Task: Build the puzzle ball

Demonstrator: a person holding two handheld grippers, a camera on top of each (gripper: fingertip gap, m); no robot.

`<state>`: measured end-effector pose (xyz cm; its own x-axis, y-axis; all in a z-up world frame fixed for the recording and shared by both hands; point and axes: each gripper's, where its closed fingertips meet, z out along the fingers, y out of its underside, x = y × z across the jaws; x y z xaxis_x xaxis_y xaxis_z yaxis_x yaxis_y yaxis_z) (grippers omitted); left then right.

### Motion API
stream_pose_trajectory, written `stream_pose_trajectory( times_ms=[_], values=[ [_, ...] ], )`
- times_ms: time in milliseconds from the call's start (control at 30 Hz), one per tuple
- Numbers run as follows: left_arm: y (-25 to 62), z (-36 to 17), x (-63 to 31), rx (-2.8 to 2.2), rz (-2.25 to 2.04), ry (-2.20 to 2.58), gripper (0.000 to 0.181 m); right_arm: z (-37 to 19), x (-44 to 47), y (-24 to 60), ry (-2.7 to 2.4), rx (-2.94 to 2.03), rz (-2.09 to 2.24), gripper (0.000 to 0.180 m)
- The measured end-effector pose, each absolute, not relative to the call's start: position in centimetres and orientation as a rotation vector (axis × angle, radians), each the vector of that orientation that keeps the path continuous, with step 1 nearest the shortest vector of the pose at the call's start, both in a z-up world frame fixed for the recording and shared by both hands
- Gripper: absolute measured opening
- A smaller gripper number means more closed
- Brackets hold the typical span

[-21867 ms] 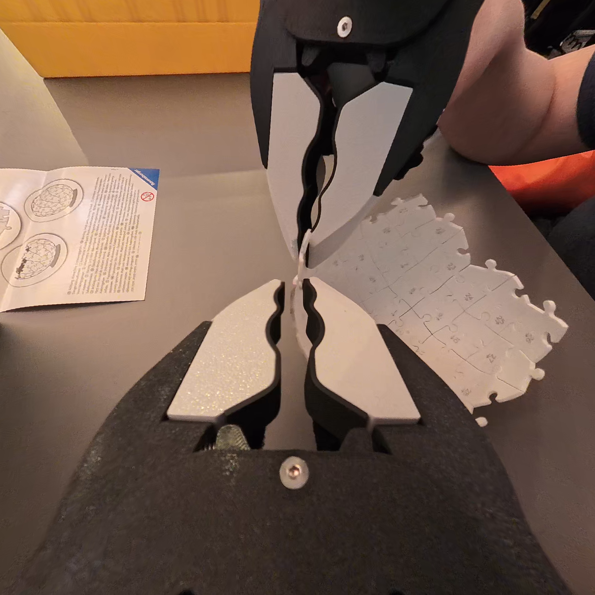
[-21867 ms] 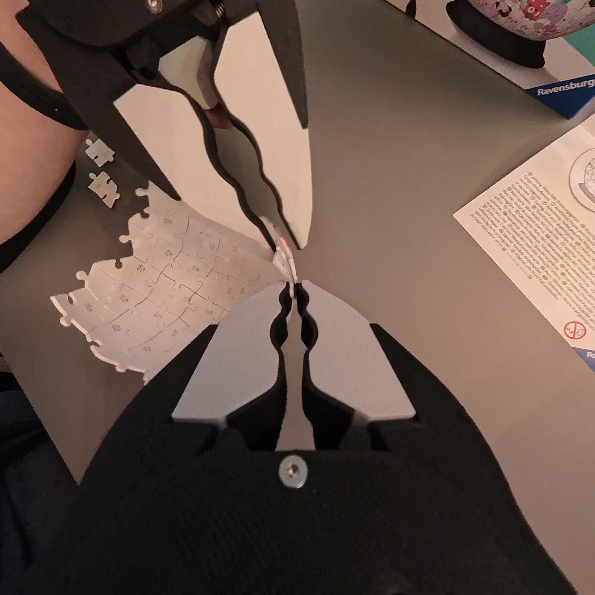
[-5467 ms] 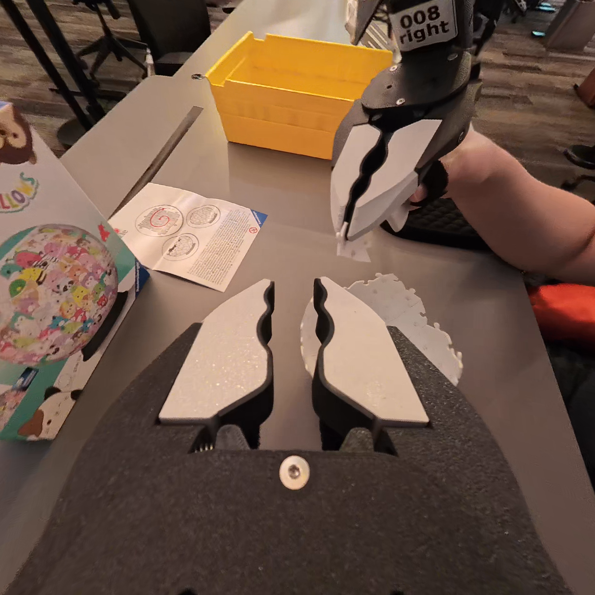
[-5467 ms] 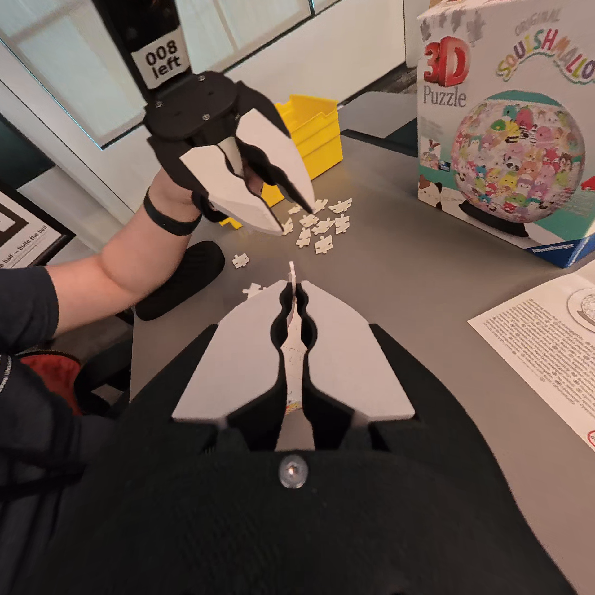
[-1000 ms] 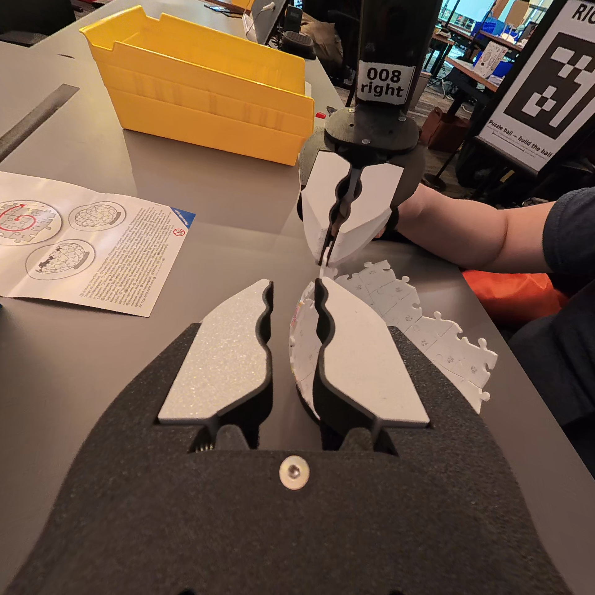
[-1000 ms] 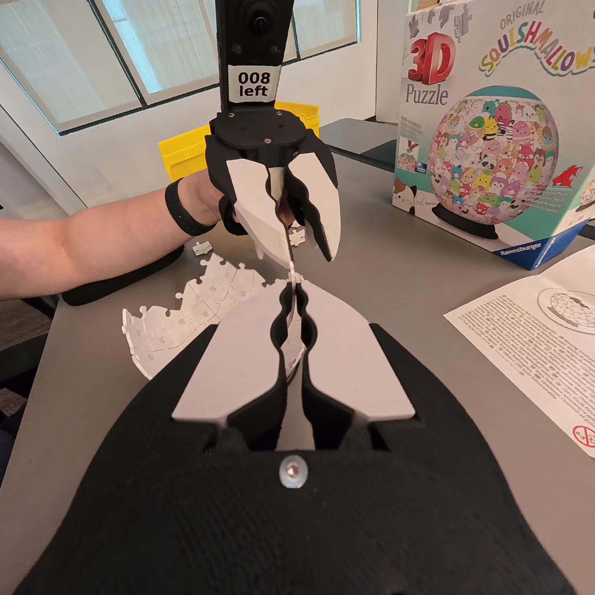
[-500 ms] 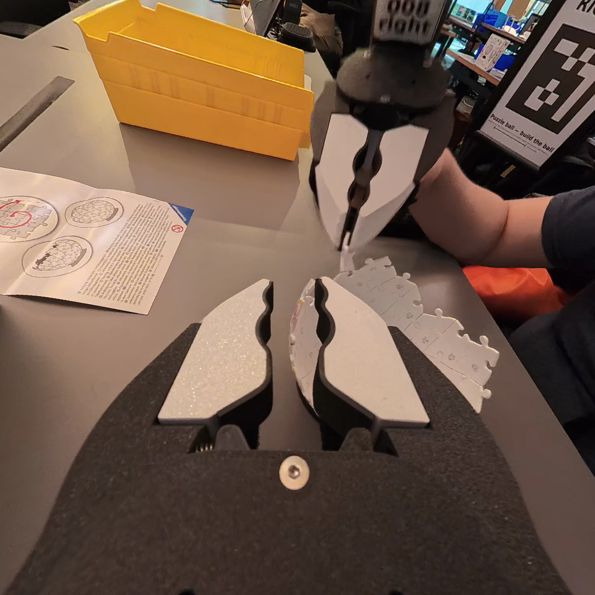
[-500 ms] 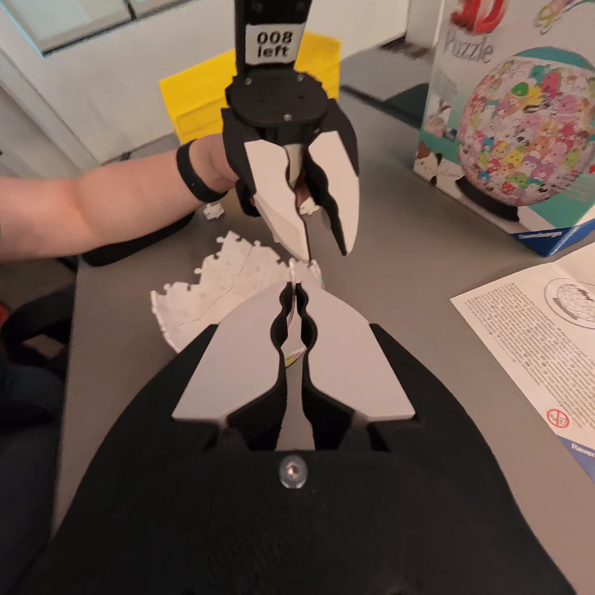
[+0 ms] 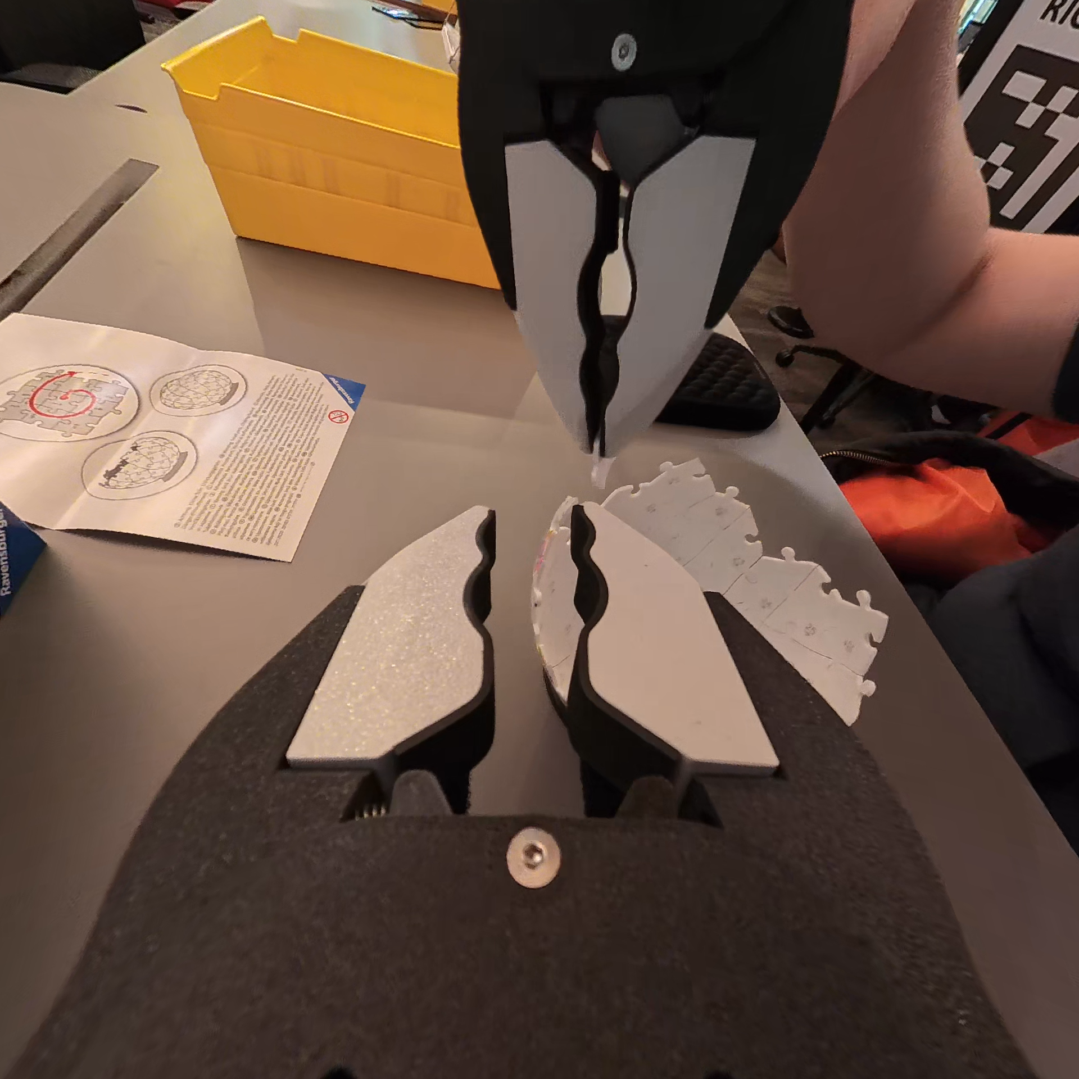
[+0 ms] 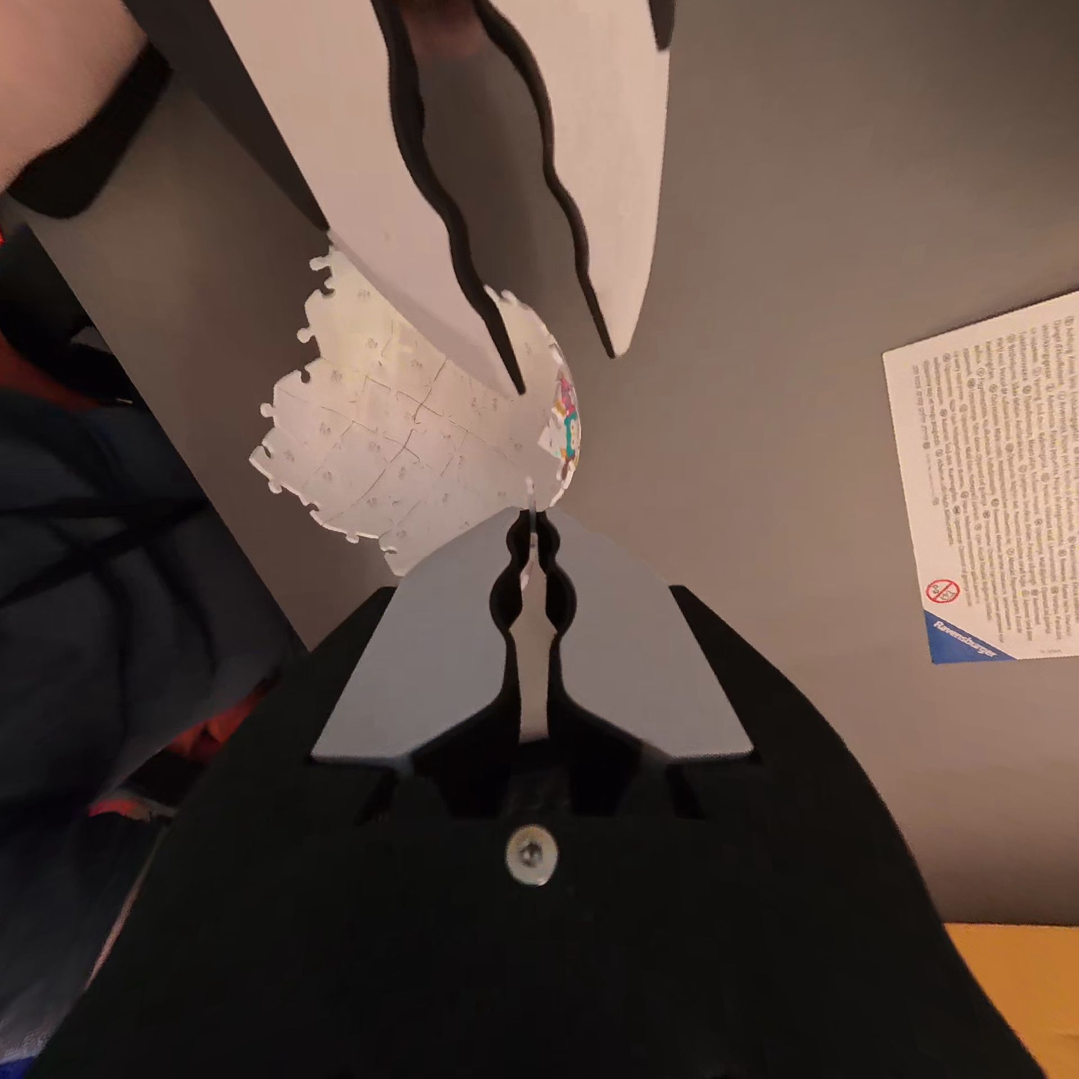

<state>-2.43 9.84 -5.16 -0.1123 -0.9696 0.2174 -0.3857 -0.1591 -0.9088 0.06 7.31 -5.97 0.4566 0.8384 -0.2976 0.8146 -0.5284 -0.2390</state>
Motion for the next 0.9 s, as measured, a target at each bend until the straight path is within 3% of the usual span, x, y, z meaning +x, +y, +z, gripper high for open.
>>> stream_pose_trajectory(
  times_ms=[700, 900],
  values=[
    [10.3, -4.6, -3.1, -1.561, -1.309, 1.479, 0.024, -5.5, -1.6, 7.4, -1.639, -2.711, 0.509, 0.003],
    [10.3, -4.4, -3.1, -1.555, -1.313, 1.474, 0.024, -4.2, -2.1, 7.8, -1.44, -2.423, 0.712, 0.003]
  ],
)
